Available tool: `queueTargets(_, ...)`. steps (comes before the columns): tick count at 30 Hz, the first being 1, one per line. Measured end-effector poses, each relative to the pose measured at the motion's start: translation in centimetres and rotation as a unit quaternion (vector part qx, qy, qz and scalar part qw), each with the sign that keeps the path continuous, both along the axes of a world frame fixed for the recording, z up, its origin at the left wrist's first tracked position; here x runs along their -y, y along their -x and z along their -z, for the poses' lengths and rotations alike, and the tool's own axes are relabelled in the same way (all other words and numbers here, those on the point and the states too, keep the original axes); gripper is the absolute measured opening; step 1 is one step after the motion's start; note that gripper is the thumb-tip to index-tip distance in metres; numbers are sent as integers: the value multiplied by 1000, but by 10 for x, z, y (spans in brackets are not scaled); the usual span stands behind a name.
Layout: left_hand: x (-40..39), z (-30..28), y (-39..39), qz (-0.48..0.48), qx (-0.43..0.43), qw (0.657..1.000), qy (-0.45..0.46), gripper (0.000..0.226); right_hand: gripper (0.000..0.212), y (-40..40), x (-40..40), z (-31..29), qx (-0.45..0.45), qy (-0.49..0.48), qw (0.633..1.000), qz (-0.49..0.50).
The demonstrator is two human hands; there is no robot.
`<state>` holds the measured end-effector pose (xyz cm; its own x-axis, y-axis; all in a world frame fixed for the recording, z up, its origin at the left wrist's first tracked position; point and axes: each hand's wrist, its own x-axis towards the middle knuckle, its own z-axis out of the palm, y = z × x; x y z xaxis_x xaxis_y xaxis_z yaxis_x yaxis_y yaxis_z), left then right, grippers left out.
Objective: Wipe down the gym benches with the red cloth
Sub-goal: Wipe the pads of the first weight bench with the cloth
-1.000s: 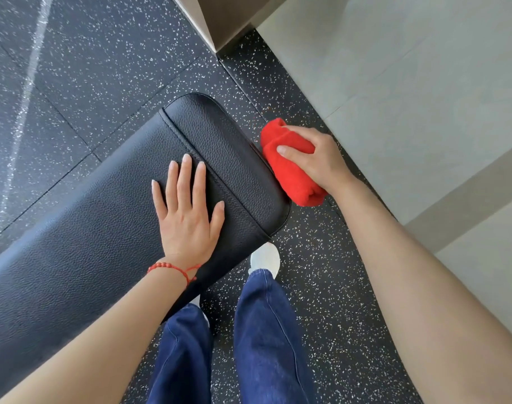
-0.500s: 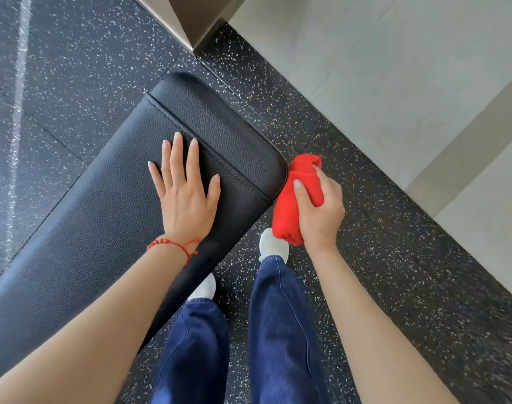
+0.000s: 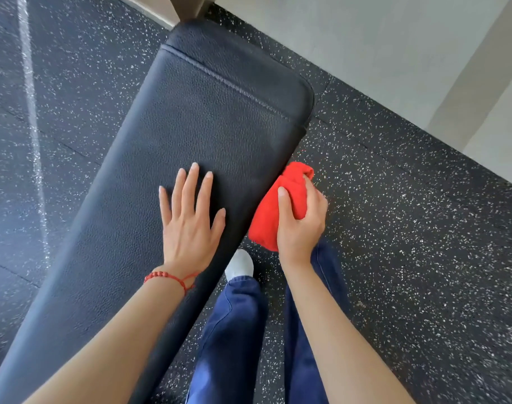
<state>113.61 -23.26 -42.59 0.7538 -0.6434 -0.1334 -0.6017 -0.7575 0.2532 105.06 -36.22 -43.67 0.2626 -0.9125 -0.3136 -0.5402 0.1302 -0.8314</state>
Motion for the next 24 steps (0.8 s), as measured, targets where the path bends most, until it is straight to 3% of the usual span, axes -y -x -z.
queueTargets(5,-36,1,18,18,2,1000,-14,57,39,6,-20,0,30,-25,998,39)
queueTargets(13,-44,11,19,33,38,999,-6,59,39,-8,13,21,49,29,998,33)
queueTargets(24,-47,15,25,-4,67,997,33,55,38,36,-70,14,63,33,997,-38)
